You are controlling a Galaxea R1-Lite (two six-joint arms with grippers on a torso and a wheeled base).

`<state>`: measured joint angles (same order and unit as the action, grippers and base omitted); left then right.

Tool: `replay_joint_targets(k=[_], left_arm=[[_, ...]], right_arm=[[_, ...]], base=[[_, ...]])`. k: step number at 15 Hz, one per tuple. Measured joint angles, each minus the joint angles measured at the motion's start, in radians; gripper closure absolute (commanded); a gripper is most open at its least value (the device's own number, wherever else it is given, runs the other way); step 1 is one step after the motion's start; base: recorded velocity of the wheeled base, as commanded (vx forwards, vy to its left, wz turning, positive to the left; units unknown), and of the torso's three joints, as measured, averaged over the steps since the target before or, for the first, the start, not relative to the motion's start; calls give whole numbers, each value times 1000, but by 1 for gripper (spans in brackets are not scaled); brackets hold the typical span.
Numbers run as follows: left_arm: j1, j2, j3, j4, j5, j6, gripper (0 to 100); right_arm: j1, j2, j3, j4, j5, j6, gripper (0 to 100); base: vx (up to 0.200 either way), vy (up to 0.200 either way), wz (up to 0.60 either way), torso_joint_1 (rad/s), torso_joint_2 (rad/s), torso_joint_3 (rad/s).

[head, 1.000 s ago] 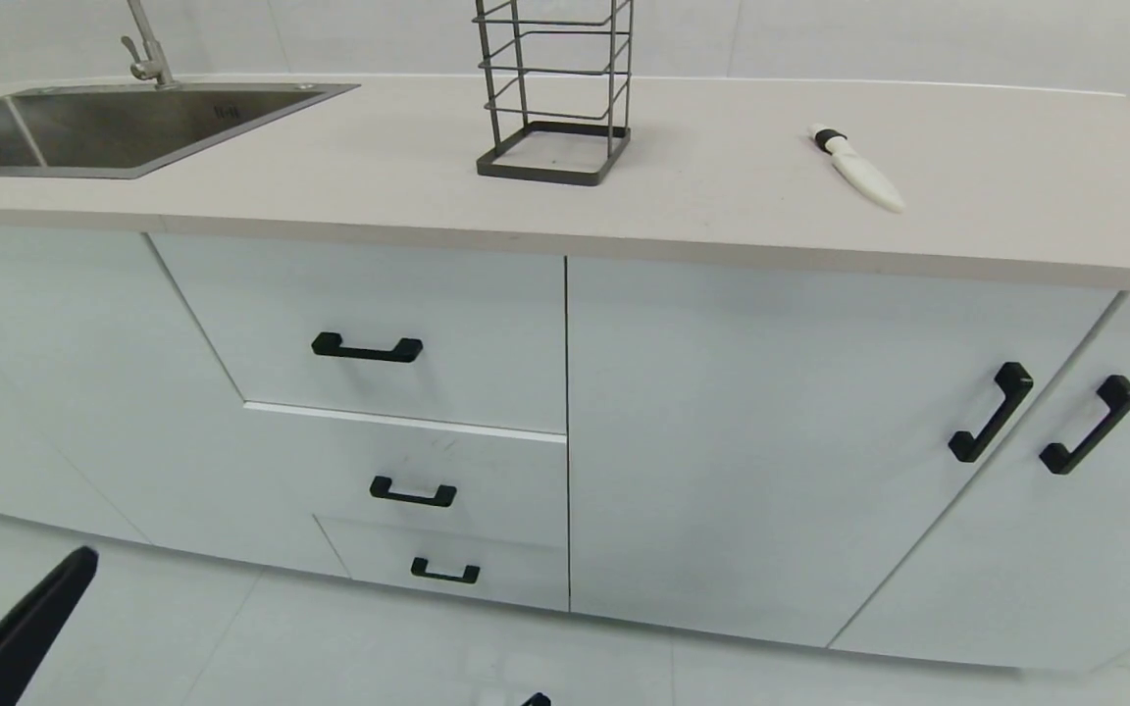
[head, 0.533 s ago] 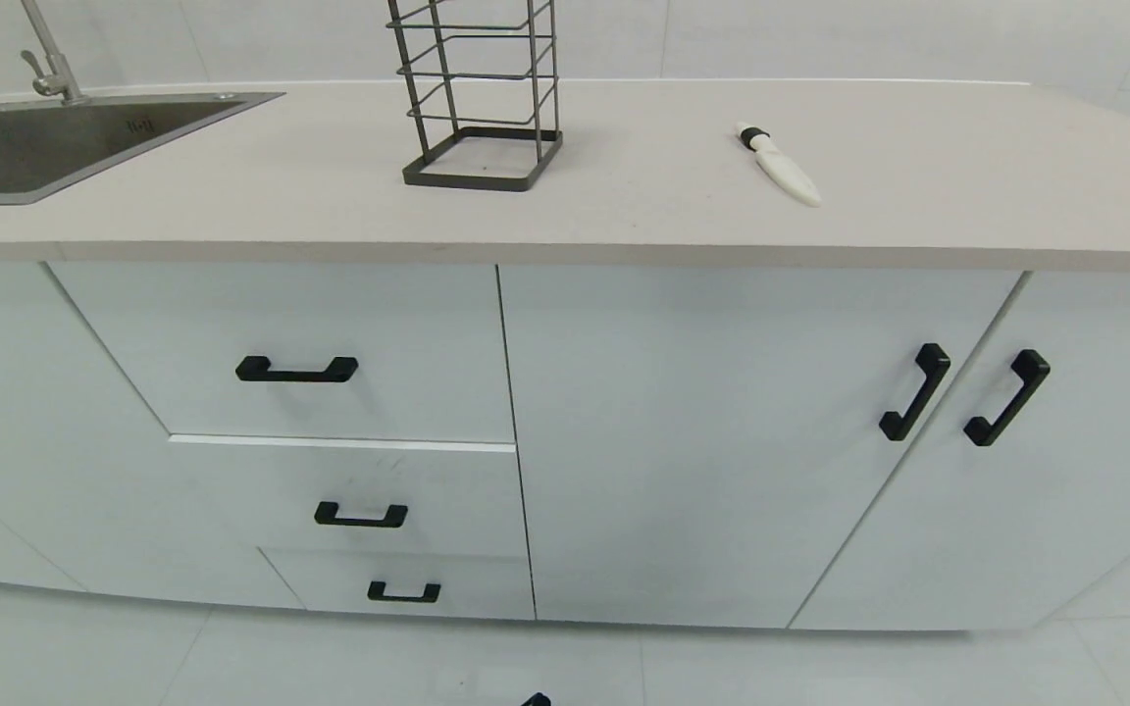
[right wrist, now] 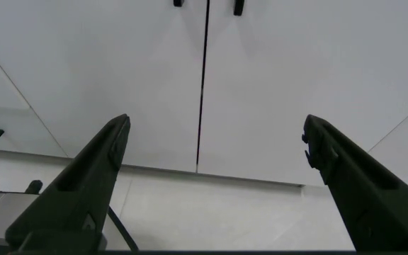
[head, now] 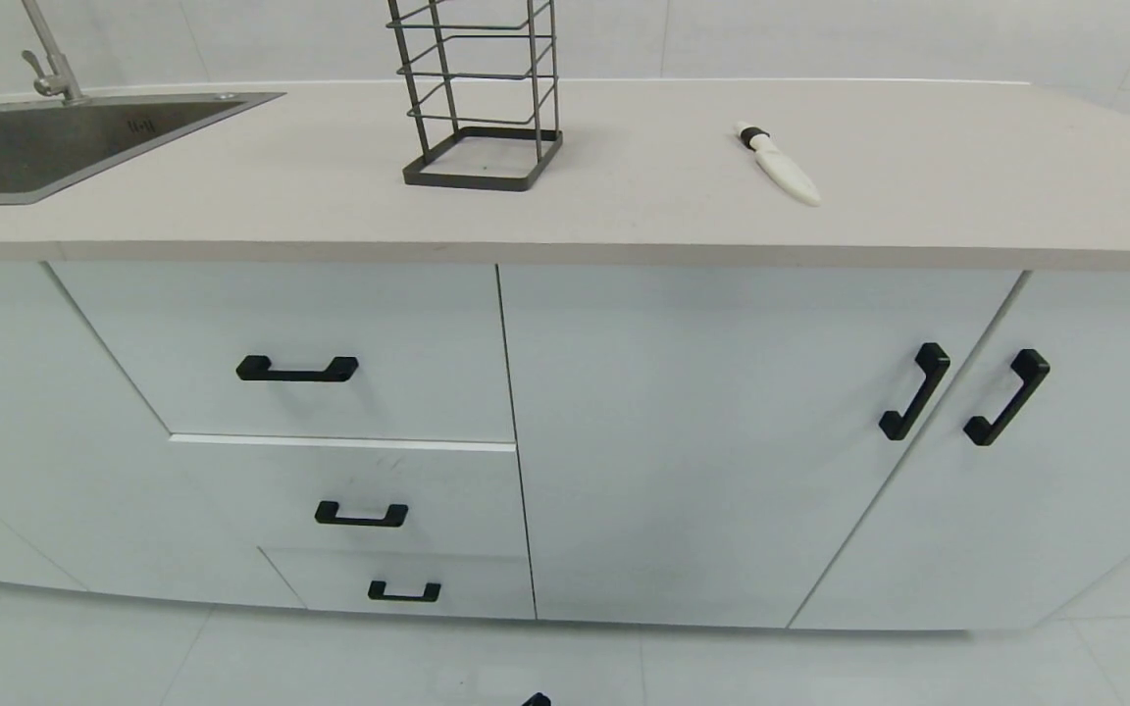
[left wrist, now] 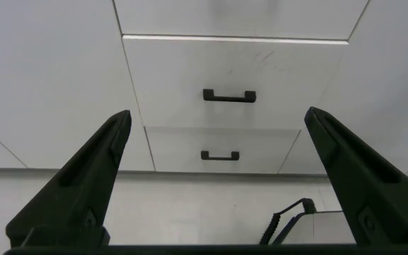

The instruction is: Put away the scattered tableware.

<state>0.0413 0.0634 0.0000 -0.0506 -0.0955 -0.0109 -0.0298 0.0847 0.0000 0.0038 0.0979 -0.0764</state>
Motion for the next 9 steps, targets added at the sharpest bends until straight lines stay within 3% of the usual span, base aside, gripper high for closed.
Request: replay_joint_targets(k=[1,5,9], left_arm=[[0,-1,0,0,0,-2,0],[0,-2,0,0,3,-3,0],[0,-1,0,-1,4,-13,0]], right_arm=[[7,-7,0,0,0,0,0],[24,-49,0,-1,0,0,0],[26,-61,0,0,0,0,0]], base=[[0,0,-600,-2,2,2],[0,0,0,0,0,0],[200,0,0,2,-3,1]])
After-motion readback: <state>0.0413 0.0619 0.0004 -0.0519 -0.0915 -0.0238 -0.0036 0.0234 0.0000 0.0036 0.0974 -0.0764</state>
